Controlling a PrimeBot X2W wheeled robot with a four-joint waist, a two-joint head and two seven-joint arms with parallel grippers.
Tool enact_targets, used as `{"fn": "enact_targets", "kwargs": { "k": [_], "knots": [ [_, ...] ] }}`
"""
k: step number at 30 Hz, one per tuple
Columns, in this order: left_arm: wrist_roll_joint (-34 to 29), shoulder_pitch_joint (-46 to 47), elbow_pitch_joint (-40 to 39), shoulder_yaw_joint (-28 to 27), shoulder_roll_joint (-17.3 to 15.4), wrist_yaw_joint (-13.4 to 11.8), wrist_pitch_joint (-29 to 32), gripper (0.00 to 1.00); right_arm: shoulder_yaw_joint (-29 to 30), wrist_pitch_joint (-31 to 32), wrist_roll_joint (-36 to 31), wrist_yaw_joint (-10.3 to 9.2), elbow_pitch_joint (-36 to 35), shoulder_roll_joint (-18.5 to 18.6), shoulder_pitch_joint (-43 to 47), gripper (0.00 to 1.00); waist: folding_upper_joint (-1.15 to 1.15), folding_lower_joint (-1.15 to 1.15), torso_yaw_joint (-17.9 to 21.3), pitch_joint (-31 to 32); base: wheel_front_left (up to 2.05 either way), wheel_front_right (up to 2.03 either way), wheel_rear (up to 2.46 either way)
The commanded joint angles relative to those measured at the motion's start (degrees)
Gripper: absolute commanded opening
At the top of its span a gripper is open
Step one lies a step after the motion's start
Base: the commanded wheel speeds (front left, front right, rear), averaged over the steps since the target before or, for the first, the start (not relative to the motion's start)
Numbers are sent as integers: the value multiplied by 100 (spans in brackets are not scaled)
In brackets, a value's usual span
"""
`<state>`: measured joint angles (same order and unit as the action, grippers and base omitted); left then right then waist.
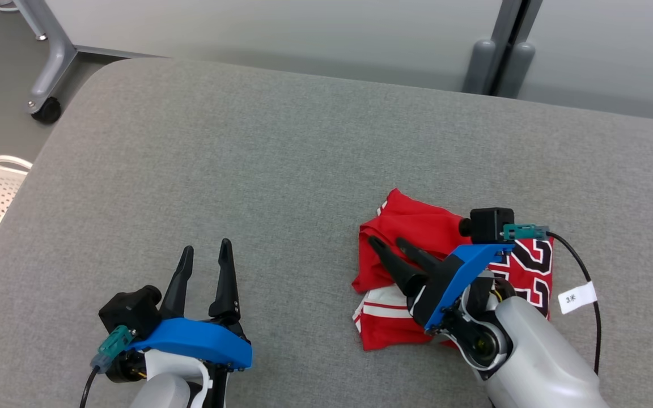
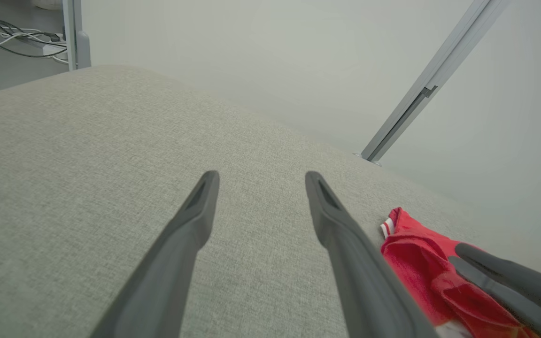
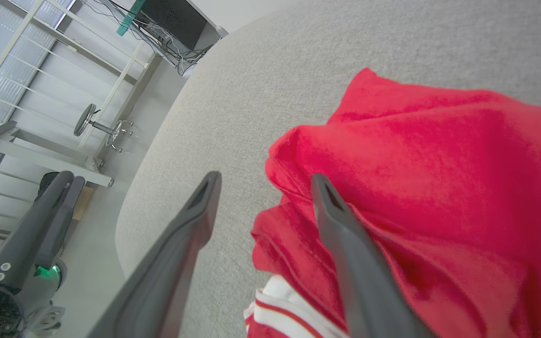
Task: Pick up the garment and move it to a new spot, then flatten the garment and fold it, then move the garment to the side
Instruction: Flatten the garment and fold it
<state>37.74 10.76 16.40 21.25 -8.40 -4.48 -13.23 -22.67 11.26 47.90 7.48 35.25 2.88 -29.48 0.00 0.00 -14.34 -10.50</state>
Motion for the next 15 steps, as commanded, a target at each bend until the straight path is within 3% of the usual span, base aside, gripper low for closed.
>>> {"fn": "enact_targets", "kwargs": {
  "k": [1,7,15],
  "knots": [
    [4,82,7,4,13,17,-34,100,-74,-71,47,3,-5,8,-96,100,0,0,34,19,0,0,0],
    [0,78,23,23,-12,11,-47,100,-408,-438,267,3,-381,12,-188,100,0,0,248,81,0,0,0],
    [-65,146,-53,19,-129,-42,-29,100,318,-1373,-511,3,-852,198,-138,100,0,0,576,134,0,0,0]
  ]
}}
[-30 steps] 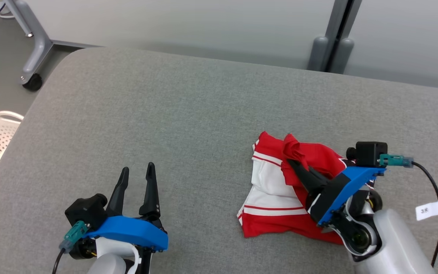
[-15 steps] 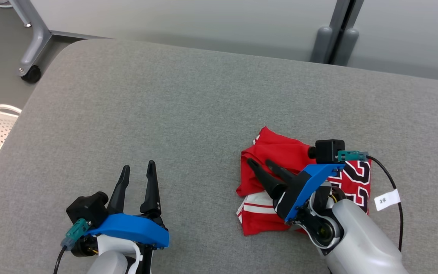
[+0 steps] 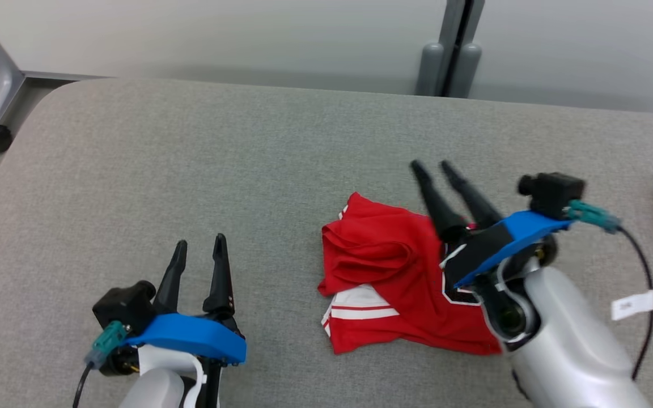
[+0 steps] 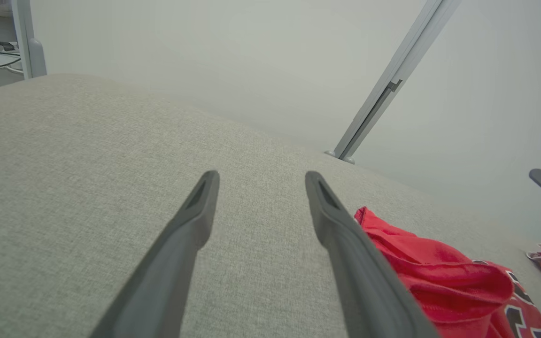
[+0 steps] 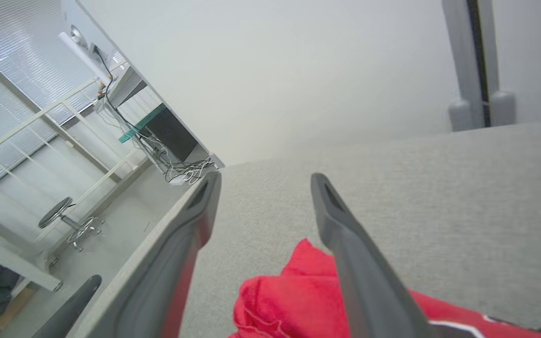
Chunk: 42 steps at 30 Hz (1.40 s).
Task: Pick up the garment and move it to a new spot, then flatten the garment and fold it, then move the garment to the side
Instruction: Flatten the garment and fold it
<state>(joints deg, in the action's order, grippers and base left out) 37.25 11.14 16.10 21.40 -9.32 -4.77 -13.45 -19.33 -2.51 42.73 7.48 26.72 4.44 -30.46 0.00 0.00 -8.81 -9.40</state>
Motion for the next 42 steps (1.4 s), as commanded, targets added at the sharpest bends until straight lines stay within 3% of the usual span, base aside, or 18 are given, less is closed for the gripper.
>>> {"fn": "enact_targets", "kwargs": {
  "k": [1,12,13,14,16,17,23,35,42],
  "knots": [
    [-35,151,-41,7,-56,-10,7,100,119,-107,-118,3,-27,66,9,100,0,0,50,27,0,0,0],
    [-107,316,-143,25,-64,-67,-21,100,1024,-597,-1639,3,-294,333,739,100,0,0,238,13,0,0,0],
    [-106,303,-153,6,-53,-75,-38,100,1042,-625,-1752,3,-315,310,816,68,0,0,234,8,0,0,0],
    [-98,286,-162,-9,-47,-73,-44,100,1051,-640,-1842,3,-331,290,884,43,0,0,223,-1,0,0,0],
    [-91,256,-175,-46,-49,-71,-69,100,997,-607,-1982,3,-318,261,1004,6,0,0,182,-24,0,0,0],
    [-90,248,-178,-60,-53,-71,-81,100,941,-595,-2034,3,-326,247,1033,0,0,0,159,-36,0,0,0],
    [-79,242,-200,-148,-69,-103,-109,100,377,-435,-2169,3,-184,457,931,0,0,0,-48,-123,0,0,0],
    [-95,311,-115,-159,69,-30,-148,100,-804,-59,-1886,3,860,1144,254,0,0,0,-541,-327,0,0,0],
    [-99,250,-69,-263,83,13,-167,100,-1462,-403,-1577,3,861,1239,285,0,0,0,-642,-327,0,0,0]
  ]
}}
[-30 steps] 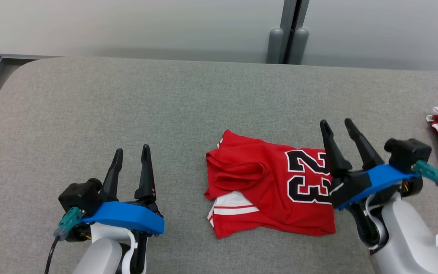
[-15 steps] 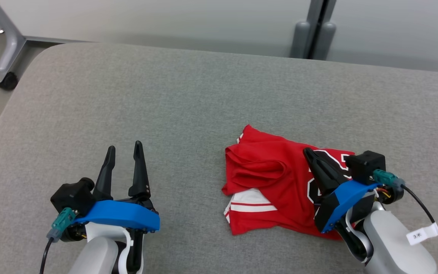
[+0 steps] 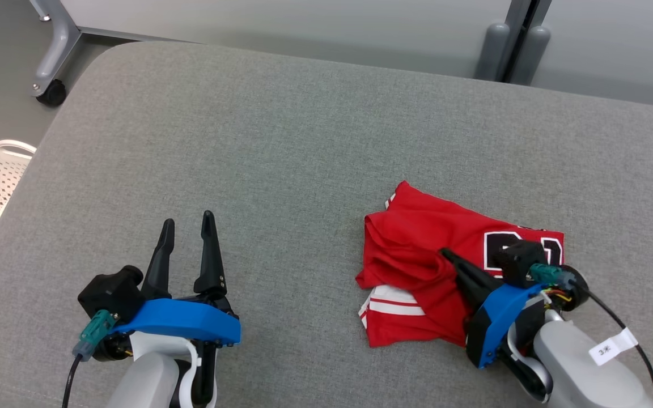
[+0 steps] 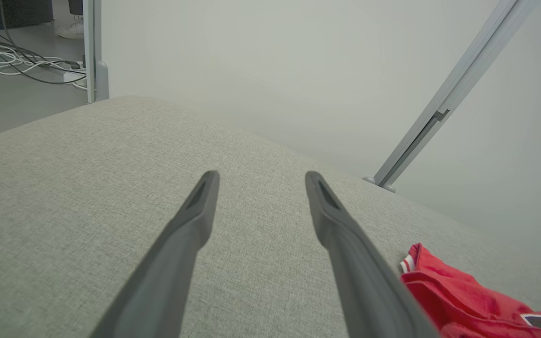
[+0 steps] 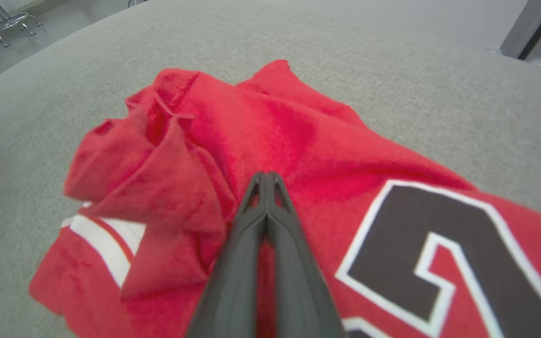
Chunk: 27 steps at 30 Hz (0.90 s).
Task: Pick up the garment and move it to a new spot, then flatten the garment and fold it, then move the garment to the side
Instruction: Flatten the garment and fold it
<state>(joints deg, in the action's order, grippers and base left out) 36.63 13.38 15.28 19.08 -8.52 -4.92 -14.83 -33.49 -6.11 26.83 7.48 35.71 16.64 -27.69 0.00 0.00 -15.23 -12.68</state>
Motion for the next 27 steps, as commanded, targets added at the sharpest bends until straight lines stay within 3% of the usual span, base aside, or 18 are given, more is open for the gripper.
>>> {"fn": "enact_targets", "kwargs": {
  "k": [1,11,17,27],
  "knots": [
    [-44,17,14,-44,1,28,-32,100,-124,-90,64,3,-84,18,22,0,0,0,-1,4,0,0,0],
    [-78,-21,-13,-90,-9,3,-36,100,-1082,-107,404,3,-446,-194,127,0,0,0,77,5,0,0,0],
    [-88,-3,8,-60,-32,19,-33,100,-1535,-172,499,3,-179,-507,-49,0,0,0,143,21,0,0,0],
    [-74,-85,67,-14,-79,8,-5,100,-1815,-551,719,2,344,-751,-317,0,0,0,313,152,0,0,0]
  ]
}}
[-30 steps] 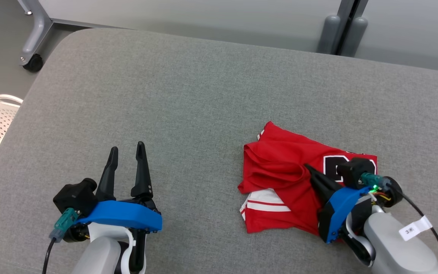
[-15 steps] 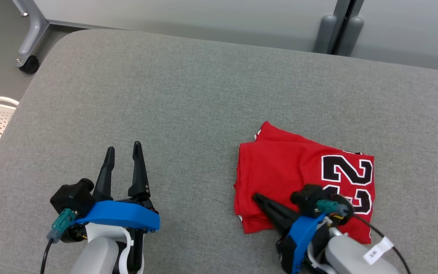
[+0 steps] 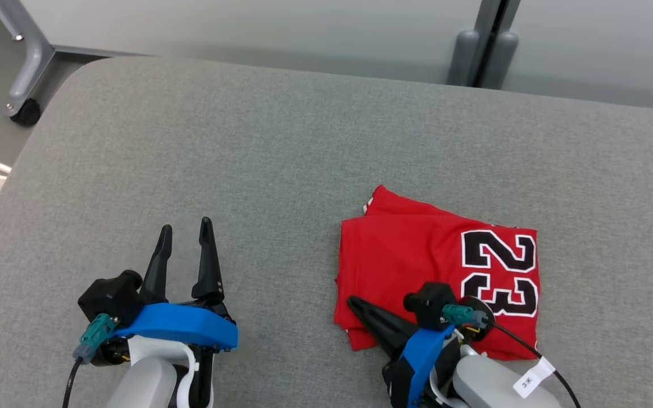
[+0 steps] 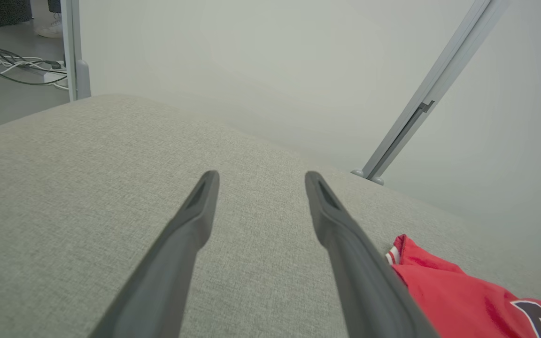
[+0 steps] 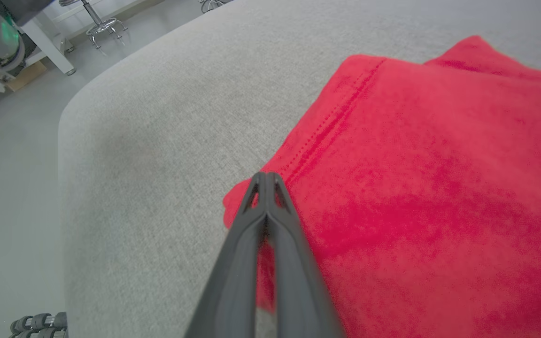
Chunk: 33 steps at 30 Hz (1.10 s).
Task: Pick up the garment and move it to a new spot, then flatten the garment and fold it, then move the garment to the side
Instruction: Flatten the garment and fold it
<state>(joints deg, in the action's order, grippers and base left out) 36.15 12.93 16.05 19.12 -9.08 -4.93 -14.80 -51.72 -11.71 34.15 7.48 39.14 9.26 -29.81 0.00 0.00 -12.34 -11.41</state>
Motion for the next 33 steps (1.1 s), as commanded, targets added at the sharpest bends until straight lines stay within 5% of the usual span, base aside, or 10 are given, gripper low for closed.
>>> {"fn": "enact_targets", "kwargs": {
  "k": [1,2,3,4,5,6,12,23,33],
  "knots": [
    [-28,-47,-6,-11,-32,8,-2,100,-21,-69,56,3,-49,-40,-119,0,0,0,53,54,0,0,0],
    [-36,-60,3,-9,-52,7,4,100,-5,-152,118,3,-103,-47,-144,0,0,0,97,92,0,0,0],
    [-54,-60,3,11,-68,15,10,100,52,-210,164,2,-134,-23,-185,16,0,0,132,126,0,0,0],
    [-80,-39,4,49,-96,28,27,100,202,-292,191,2,-216,13,-215,89,0,0,219,215,0,0,0],
    [-80,-39,4,49,-96,28,27,100,202,-292,191,2,-216,13,-215,89,0,0,219,215,0,0,0],
    [-104,-16,-2,77,-100,39,37,100,330,-321,182,3,-268,29,-226,100,0,0,263,261,0,0,0],
    [-322,182,-33,202,-34,41,-2,100,1777,-350,-506,2,-727,114,147,100,0,0,525,533,0,0,0],
    [-488,-75,374,150,197,130,-39,100,4479,-353,-1935,2,-1606,-507,1600,100,0,0,925,843,0,0,0],
    [-934,-543,507,-182,303,269,-43,100,5072,-354,-1980,2,-1912,-637,2409,100,0,0,1007,959,0,0,0]
  ]
}}
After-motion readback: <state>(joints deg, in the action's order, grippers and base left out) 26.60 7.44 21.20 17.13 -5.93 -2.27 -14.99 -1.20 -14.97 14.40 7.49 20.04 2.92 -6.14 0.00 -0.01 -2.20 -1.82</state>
